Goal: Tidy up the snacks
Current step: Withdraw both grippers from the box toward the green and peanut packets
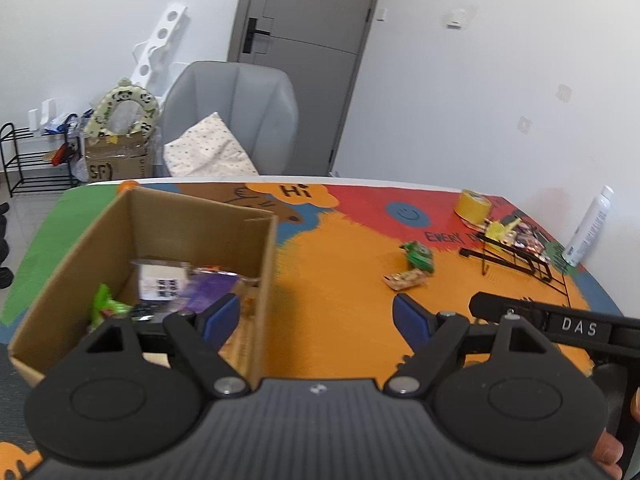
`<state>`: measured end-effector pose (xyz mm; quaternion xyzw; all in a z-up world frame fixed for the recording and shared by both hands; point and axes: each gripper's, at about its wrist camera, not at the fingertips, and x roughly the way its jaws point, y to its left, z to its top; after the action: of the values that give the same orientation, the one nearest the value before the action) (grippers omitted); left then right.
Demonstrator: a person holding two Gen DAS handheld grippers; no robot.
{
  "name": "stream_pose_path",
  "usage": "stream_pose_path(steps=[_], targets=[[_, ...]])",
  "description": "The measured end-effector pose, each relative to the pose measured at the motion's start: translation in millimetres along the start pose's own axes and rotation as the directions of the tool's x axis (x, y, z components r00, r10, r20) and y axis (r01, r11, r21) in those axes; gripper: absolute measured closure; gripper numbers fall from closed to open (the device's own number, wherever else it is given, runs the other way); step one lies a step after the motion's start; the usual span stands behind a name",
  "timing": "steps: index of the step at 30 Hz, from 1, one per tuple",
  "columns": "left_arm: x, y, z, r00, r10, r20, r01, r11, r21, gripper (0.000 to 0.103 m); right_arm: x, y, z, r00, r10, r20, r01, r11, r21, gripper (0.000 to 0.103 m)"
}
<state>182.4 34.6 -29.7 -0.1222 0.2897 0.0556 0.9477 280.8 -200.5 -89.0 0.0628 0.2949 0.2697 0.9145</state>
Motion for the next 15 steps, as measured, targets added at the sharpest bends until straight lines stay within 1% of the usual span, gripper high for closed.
stream_pose_path(steps=[2, 5, 8, 15], targets=[[4.2, -8.7, -0.7, 1.000, -0.009, -0.001, 0.009, 1.000, 0.009, 0.021, -0.9, -7.0, 0.1, 1.000, -0.003, 0.005, 0.003, 1.000, 0.010, 0.038], [10.0, -19.7, -0.9, 0.999, -0.042, -0.006, 0.042, 0.999, 0.018, 0.021, -0.8, -16.9, 0.6, 1.000, -0.009, 0.012, 0.008, 1.000, 0.025, 0.038], [16.9, -30.3, 0.1, 0.999, -0.041, -0.011, 0.041, 0.998, 0.052, 0.021, 1.6, -25.1, 0.9, 1.000, -0.009, 0.013, 0.009, 0.999, 0.039, 0.038], [37.9, -39.8, 4.6, 0.998, -0.054, -0.040, 0.057, 0.997, 0.057, 0.021, 11.1, -38.8, 4.1, 1.000, -0.011, 0.011, 0.010, 0.998, 0.058, 0.038]])
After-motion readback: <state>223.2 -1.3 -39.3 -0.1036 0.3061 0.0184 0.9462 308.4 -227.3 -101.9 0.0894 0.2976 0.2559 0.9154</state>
